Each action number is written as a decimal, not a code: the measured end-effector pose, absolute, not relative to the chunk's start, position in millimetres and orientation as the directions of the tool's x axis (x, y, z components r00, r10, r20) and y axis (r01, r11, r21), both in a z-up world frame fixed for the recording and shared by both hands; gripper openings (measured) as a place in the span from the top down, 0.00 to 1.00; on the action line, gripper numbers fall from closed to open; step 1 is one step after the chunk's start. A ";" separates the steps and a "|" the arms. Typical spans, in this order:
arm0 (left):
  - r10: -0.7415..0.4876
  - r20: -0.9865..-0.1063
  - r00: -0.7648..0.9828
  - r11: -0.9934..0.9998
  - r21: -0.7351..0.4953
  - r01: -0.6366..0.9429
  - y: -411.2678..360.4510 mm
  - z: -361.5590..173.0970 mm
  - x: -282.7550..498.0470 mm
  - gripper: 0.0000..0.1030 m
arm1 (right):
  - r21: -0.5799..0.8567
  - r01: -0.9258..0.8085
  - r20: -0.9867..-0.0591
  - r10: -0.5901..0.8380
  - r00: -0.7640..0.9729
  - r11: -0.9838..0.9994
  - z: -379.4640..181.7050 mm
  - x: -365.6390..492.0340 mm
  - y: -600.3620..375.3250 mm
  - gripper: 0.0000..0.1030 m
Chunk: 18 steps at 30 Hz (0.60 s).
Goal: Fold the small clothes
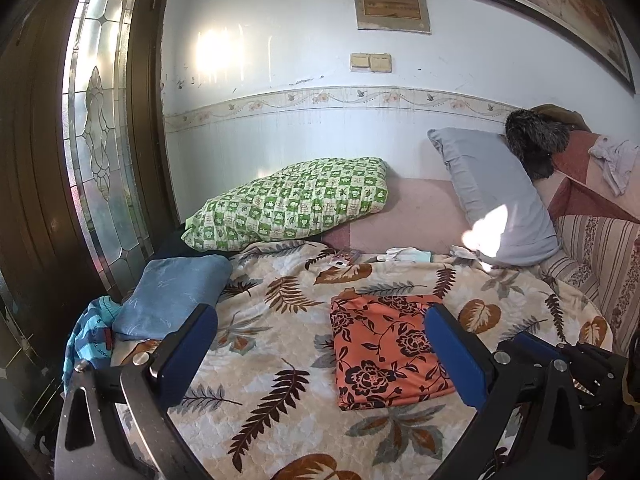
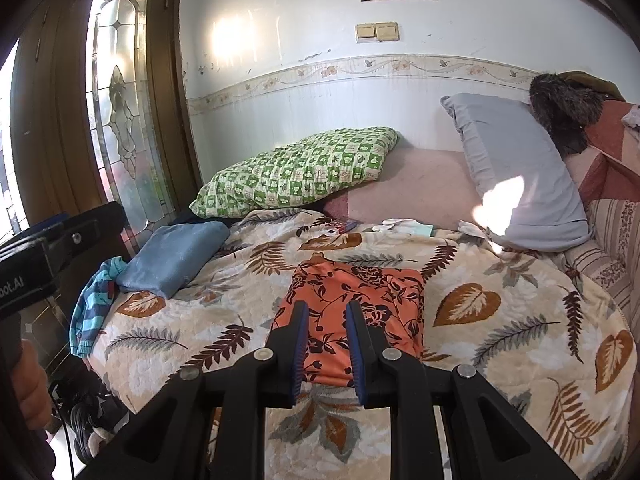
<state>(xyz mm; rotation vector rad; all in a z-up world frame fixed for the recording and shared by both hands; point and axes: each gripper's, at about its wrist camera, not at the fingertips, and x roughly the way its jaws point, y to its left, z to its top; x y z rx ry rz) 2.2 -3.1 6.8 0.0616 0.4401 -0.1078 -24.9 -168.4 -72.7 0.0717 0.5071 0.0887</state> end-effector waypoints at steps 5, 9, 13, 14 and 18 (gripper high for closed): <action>-0.124 -0.433 0.893 0.989 0.015 0.145 -5.3 4.5 7.4 0.00 | 0.092 -0.077 -0.488 0.112 0.865 0.993 -77.1 -20.0 -165.8 0.78; -0.159 -0.410 0.898 0.986 -0.018 0.166 -7.7 5.2 9.7 0.00 | 0.100 -0.077 -0.494 0.117 0.862 0.992 -81.0 -14.1 -164.9 0.78; -0.158 -0.397 0.904 0.986 -0.008 0.169 -13.7 6.3 12.8 0.00 | 0.131 -0.077 -0.499 0.133 0.856 0.988 -84.8 -7.4 -168.6 0.78; -0.151 -0.392 0.908 0.987 -0.004 0.162 -15.0 6.2 13.0 0.00 | 0.138 -0.077 -0.502 0.137 0.854 0.987 -86.1 -5.4 -170.0 0.78; -0.116 -0.292 0.949 0.987 0.071 0.143 -23.1 7.9 3.5 0.00 | 0.166 -0.075 -0.507 0.150 0.849 0.983 -90.8 0.8 -176.6 0.78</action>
